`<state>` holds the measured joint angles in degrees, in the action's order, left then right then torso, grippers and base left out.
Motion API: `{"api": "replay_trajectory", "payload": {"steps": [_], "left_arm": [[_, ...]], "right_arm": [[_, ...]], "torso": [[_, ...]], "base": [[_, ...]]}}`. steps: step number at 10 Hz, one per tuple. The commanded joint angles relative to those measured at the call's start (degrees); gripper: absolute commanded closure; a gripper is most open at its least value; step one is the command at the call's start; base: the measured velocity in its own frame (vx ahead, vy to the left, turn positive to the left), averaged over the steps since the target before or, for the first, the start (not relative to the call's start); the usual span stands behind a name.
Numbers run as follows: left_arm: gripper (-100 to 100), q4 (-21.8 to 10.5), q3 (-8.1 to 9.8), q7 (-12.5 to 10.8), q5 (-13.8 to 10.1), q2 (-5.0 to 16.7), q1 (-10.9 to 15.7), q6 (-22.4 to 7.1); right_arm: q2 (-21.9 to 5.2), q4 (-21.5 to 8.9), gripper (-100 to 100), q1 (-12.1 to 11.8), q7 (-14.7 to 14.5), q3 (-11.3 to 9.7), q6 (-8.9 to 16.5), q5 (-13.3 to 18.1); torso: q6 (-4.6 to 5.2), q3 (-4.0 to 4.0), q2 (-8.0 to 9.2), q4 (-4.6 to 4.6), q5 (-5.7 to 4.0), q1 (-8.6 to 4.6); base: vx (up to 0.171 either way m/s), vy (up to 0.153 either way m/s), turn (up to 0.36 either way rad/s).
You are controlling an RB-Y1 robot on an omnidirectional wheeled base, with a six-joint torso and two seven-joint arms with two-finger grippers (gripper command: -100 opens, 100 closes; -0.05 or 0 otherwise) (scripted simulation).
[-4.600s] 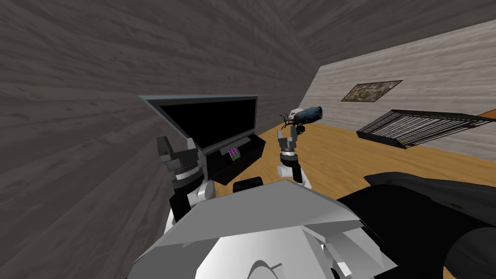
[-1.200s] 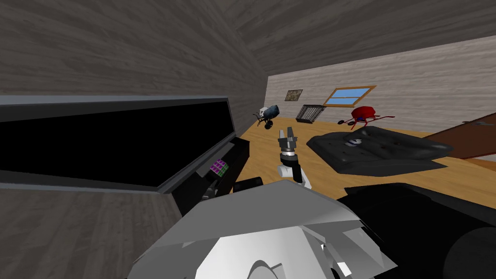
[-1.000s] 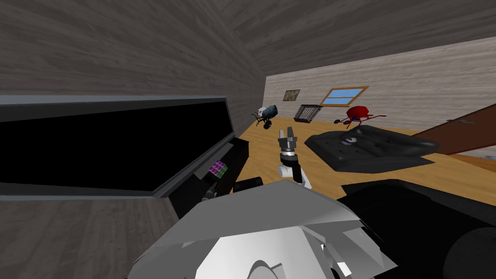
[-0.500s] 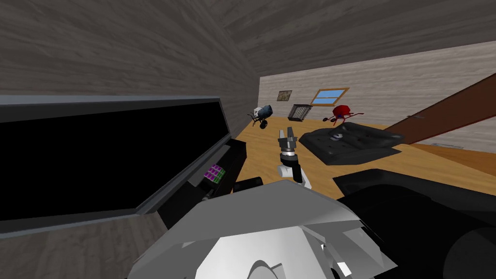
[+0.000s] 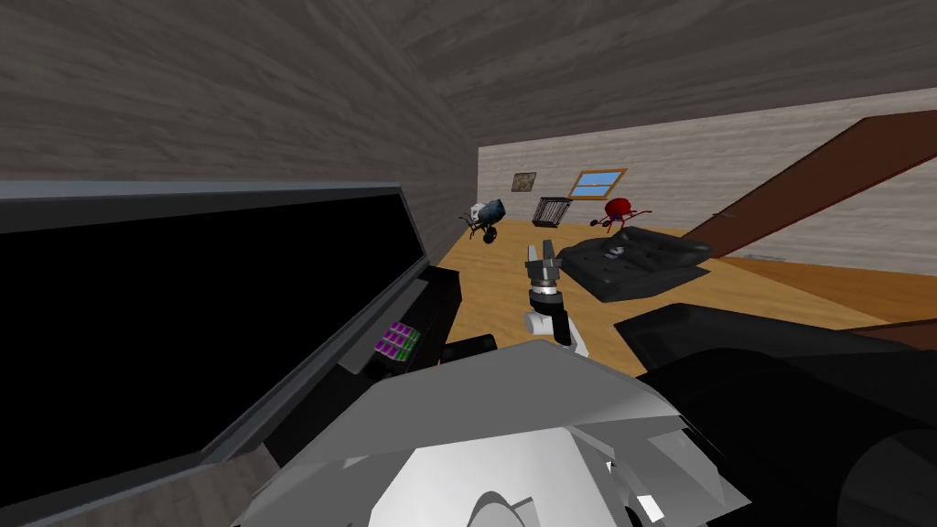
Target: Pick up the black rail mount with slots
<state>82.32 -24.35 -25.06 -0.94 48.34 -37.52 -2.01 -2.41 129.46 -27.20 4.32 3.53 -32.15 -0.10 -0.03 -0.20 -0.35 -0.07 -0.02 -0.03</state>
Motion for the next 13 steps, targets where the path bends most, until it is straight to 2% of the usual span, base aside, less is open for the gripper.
{"api": "replay_trajectory", "payload": {"steps": [1, 7, 8, 9, 10, 13], "left_arm": [[-100, -2.4, -0.38, -0.3, 0.7, -0.2, 0.5, 0.0], [-100, -8.4, -1.96, -3.1, 4.1, 2.1, 2.5, -4.5], [-100, -8.2, -1.75, -2.8, 3.8, 1.9, 2.1, -3.6], [0, -8.2, -1.76, -2.9, 3.9, 1.9, 2.2, -3.8], [-100, -10.1, -1.61, -2.0, 3.9, 0.3, 3.1, -3.4], [-100, -12.6, -1.40, -0.7, 4.0, -1.9, 4.4, -2.9]], "right_arm": [[0.0, 0.0, 0, 0.0, 0.0, 0.0, 0.0, 0.0], [0.0, 0.0, 0, 0.0, 0.0, 0.0, 0.0, 0.0], [0.0, 0.0, 0, 0.0, 0.0, 0.0, 0.0, 0.0], [0.0, 0.0, 0, 0.0, 0.0, 0.0, 0.0, 0.0], [0.0, 0.0, 0, 0.0, 0.0, 0.0, 0.0, 0.0], [0.0, 0.0, 0, 0.0, 0.0, 0.0, 0.0, 0.0]], "torso": [[0.00, 0.00, 0.00, 0.00, 0.00, 0.00], [-0.03, 0.04, 0.07, 0.02, 0.00, -0.06], [-0.02, 0.03, 0.06, 0.01, -0.01, -0.07], [-0.06, 0.09, 0.16, 0.03, -0.01, -0.07], [-0.06, 0.15, 0.26, 0.05, -0.01, -0.08], [-0.05, 0.21, 0.37, 0.08, 0.01, -0.02]], "base": [[0.050, 0.011, -0.060], [0.060, -0.002, -0.135], [0.030, 0.001, -0.027], [0.000, 0.000, 0.000], [-0.009, 0.011, -0.034], [-0.013, 0.014, -0.044]]}}
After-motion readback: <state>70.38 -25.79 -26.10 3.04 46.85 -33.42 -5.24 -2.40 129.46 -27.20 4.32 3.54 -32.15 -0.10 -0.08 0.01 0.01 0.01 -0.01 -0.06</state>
